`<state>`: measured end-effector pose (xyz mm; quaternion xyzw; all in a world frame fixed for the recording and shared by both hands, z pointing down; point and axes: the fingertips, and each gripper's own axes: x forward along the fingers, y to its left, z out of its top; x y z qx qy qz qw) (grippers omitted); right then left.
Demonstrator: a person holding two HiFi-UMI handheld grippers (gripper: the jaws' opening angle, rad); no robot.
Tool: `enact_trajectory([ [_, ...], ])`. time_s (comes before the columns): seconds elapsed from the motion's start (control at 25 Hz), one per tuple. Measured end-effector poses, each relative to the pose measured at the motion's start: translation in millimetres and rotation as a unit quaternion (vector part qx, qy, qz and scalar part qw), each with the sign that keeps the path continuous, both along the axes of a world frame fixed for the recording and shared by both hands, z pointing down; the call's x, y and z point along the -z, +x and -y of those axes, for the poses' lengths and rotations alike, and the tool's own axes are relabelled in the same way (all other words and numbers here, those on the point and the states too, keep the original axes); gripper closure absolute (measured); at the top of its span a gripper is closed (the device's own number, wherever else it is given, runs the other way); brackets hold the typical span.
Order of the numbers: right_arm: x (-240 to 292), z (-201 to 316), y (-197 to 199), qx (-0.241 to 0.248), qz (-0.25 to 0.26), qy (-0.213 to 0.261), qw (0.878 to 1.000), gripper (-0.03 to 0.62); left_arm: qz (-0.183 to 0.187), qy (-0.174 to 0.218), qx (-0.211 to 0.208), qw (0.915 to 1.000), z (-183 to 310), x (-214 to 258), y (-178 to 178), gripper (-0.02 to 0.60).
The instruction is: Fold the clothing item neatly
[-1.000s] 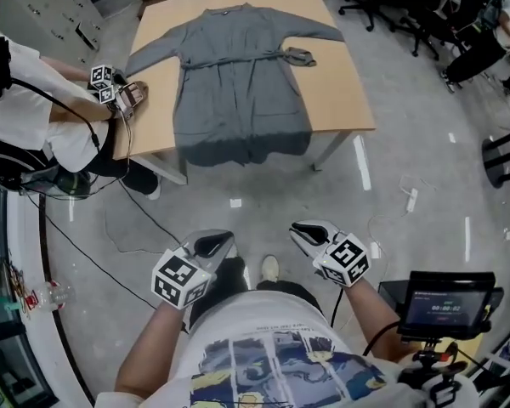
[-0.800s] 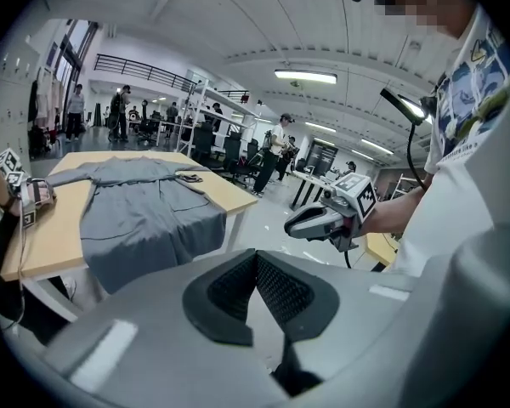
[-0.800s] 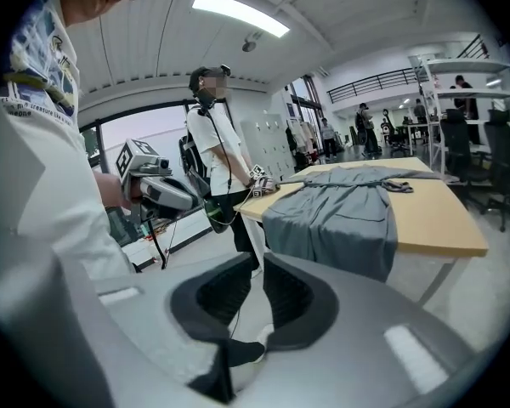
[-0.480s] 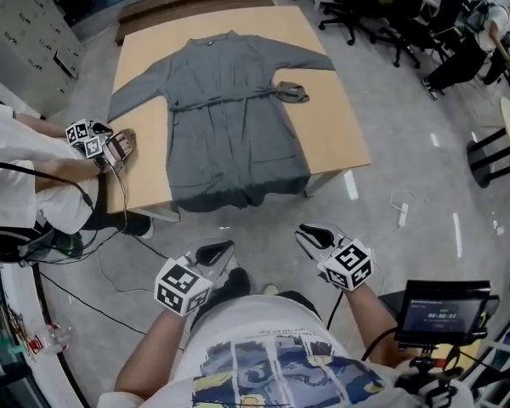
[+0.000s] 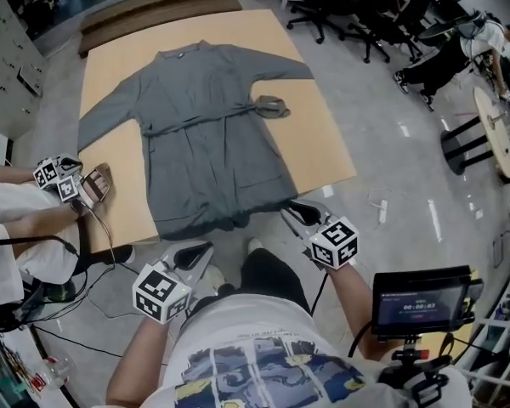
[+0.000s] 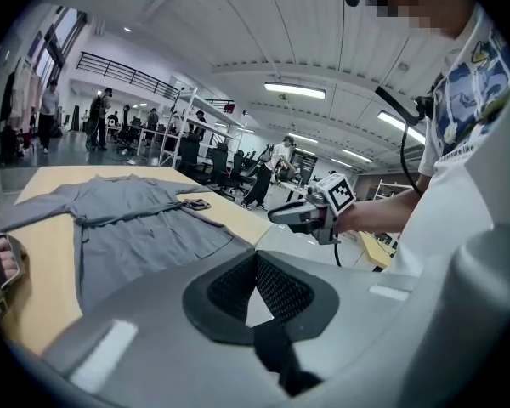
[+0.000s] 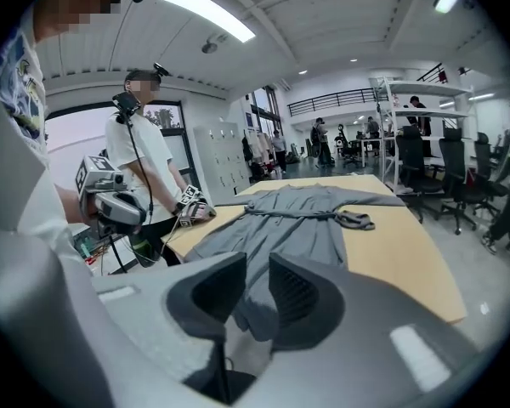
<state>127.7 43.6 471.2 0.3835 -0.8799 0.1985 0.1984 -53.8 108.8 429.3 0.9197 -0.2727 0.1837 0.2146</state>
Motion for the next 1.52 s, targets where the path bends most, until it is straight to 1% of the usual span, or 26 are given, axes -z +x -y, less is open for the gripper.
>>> enact_trajectory([
  [0.12,-9,46,17,-0.015,-0.008,-0.005,1.000,0.522,0.003,-0.001,0.012,0.9999,24,-3,-6,0.575],
  [0.28,-20,114,47,-0.033,-0.014,-0.013,0.999,0.507,0.006,-0.011,0.040,0.9991,59,-3,-8,0.575],
  [0.52,-37,226,100,-0.060,-0.018,-0.026,0.998,0.501,0.023,-0.022,0.069,0.9971,118,-7,7,0.575],
  [0.64,-48,277,123,-0.066,-0.029,-0.030,0.997,0.472,0.029,-0.024,0.081,0.9960,142,-5,18,0.575],
  [0.84,-73,349,151,-0.080,-0.029,-0.042,0.996,0.470,0.036,-0.032,0.105,0.9933,174,-8,28,0.575],
  [0.96,-84,384,172,-0.097,-0.028,-0.050,0.994,0.470,0.033,-0.038,0.115,0.9921,188,-6,37,0.575],
  [1.08,-94,415,187,-0.113,-0.025,-0.055,0.992,0.470,0.040,-0.046,0.117,0.9913,193,-6,42,0.575],
  [1.36,-108,476,214,-0.147,-0.025,-0.057,0.987,0.470,0.060,-0.061,0.126,0.9884,205,-8,38,0.575],
  [1.52,-121,503,231,-0.160,-0.031,-0.069,0.984,0.444,0.065,-0.069,0.130,0.9870,209,-12,37,0.575],
])
